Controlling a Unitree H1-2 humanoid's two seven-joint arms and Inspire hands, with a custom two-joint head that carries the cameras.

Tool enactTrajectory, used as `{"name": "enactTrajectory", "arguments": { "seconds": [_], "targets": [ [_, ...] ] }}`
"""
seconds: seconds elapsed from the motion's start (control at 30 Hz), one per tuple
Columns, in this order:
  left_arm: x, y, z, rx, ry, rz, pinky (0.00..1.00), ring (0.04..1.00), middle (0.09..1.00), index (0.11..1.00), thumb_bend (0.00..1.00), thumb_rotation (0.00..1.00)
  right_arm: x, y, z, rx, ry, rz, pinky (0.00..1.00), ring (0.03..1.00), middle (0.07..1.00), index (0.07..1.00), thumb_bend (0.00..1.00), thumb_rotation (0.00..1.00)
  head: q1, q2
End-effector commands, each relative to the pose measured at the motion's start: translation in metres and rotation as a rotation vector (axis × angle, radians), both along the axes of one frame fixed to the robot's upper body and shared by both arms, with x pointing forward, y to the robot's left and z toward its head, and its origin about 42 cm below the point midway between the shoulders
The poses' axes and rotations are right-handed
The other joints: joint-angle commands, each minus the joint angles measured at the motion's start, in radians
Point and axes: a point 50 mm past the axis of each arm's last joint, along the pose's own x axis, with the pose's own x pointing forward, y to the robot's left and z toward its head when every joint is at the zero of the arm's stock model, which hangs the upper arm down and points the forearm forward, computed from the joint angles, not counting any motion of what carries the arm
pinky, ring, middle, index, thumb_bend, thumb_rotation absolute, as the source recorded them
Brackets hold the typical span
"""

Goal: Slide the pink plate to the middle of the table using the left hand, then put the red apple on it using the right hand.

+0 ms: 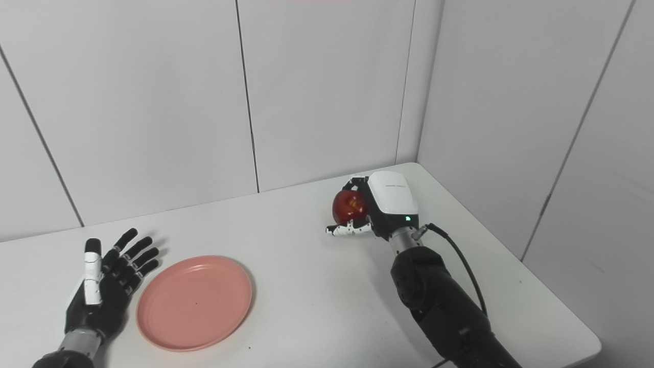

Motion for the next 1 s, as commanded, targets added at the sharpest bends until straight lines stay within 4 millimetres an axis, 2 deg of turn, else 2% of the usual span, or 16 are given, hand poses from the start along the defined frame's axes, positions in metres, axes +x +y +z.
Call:
{"name": "enactTrajectory", "arguments": {
  "seconds": [0.0, 0.27, 0.67, 0.97],
  "targets": [
    [-0.005, 0.000, -0.015, 0.020, 0.086, -0.008, 0.82, 0.799, 0.832, 0.860, 0.82, 0.93, 0.012, 0.006, 0.037, -0.015, -0.113, 0.050, 0.13, 0.187, 0.278, 0.487, 0.51, 0.16, 0.002, 0.000],
    [-0.006, -0.005, -0.015, 0.017, 0.090, -0.019, 0.82, 0.799, 0.830, 0.858, 0.85, 0.93, 0.009, 0.006, 0.046, -0.025, -0.121, 0.060, 0.14, 0.189, 0.277, 0.485, 0.51, 0.16, 0.022, 0.010],
    [-0.009, -0.026, -0.016, 0.025, 0.086, -0.023, 0.79, 0.795, 0.824, 0.832, 0.86, 0.92, 0.003, 0.006, 0.064, -0.007, -0.139, 0.098, 0.14, 0.199, 0.296, 0.491, 0.50, 0.17, 0.144, 0.010],
    [-0.010, -0.036, -0.018, 0.014, 0.088, -0.020, 0.79, 0.785, 0.815, 0.820, 0.86, 0.92, 0.004, 0.013, 0.077, 0.036, -0.129, 0.137, 0.16, 0.210, 0.306, 0.492, 0.50, 0.17, 0.179, 0.005]
  ]
}}
